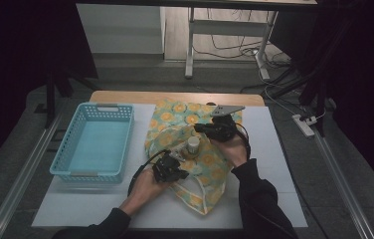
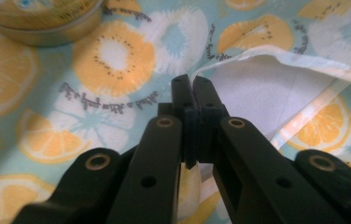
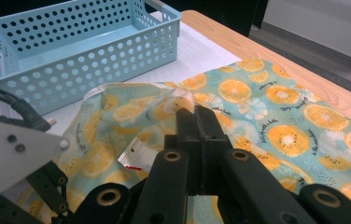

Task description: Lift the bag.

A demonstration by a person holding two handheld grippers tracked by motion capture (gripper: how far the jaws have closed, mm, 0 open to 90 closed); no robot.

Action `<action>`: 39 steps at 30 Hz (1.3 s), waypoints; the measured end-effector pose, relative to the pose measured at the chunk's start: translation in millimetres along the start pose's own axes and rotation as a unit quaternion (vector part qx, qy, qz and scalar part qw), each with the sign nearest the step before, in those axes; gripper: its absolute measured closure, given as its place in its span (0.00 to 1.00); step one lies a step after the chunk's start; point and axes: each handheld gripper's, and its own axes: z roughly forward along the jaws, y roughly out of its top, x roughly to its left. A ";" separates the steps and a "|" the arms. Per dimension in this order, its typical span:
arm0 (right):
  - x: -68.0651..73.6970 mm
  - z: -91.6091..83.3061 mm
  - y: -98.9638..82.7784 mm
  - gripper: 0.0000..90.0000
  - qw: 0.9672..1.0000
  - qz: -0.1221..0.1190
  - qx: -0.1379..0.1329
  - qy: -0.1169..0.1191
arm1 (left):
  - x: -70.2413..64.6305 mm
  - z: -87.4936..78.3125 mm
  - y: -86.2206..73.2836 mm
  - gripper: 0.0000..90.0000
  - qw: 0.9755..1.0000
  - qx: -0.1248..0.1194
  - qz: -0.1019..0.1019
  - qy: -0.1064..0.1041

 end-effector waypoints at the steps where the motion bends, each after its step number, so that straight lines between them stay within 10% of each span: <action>1: -0.1 0.0 0.0 1.00 1.000 0.000 0.000 0.001 | 0.3 -1.9 0.5 1.00 1.000 -0.004 -0.004 -0.003; 39: 3.4 -15.0 10.8 1.00 1.000 0.003 0.002 0.016 | 17.9 -75.5 22.2 1.00 0.996 -0.070 -0.031 -0.048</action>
